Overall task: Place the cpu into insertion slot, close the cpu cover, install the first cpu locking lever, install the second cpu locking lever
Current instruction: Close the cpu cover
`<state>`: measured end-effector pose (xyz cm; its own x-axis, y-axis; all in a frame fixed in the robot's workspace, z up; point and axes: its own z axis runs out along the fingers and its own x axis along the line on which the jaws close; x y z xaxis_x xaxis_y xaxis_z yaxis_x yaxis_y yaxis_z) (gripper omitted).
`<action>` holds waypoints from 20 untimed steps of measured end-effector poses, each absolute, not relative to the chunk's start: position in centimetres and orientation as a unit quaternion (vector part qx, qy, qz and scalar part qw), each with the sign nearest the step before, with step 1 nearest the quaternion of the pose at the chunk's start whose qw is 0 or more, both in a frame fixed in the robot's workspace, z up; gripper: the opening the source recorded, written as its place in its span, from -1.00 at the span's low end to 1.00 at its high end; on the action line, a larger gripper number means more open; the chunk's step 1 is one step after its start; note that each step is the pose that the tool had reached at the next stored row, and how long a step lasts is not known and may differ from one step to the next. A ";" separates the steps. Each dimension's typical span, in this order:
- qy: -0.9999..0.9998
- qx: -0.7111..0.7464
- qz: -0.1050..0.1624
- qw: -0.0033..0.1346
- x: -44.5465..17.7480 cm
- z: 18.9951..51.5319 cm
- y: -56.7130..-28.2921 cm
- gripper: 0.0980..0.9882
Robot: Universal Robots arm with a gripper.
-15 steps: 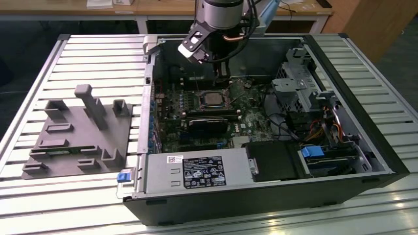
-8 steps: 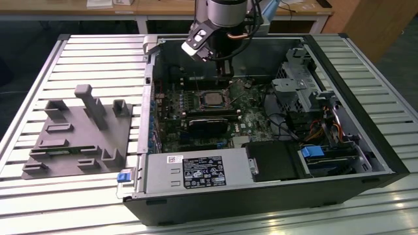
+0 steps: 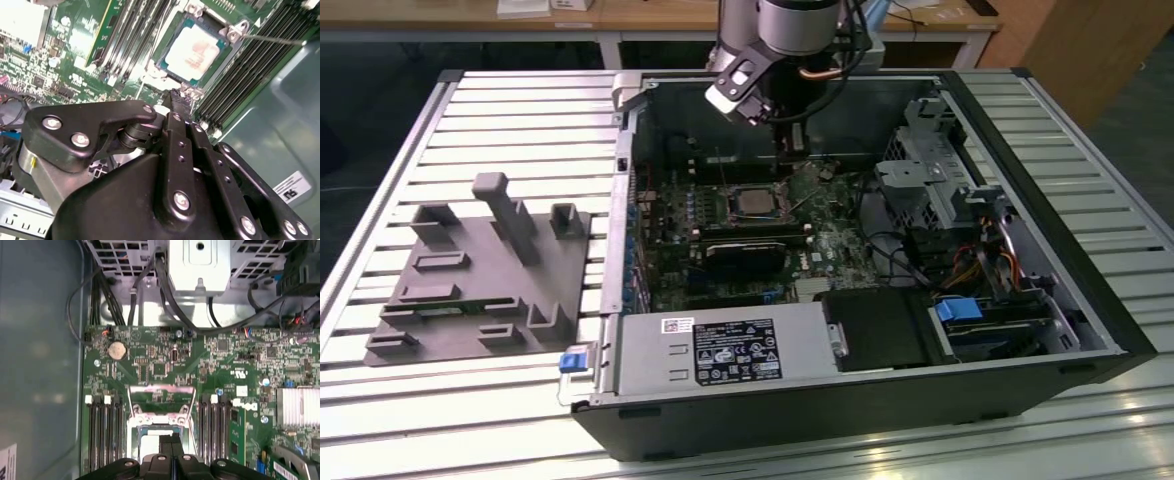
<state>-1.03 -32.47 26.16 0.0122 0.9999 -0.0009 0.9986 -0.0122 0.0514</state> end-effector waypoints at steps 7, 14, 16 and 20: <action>0.703 0.711 0.017 0.018 0.2 26.1 -32.4 -0.95; 0.703 0.711 0.012 0.013 1.5 26.1 -32.4 -0.95; 0.703 0.711 0.012 0.013 1.7 26.1 -32.4 -0.95; 0.703 0.711 0.012 0.013 2.0 26.1 -32.3 -0.95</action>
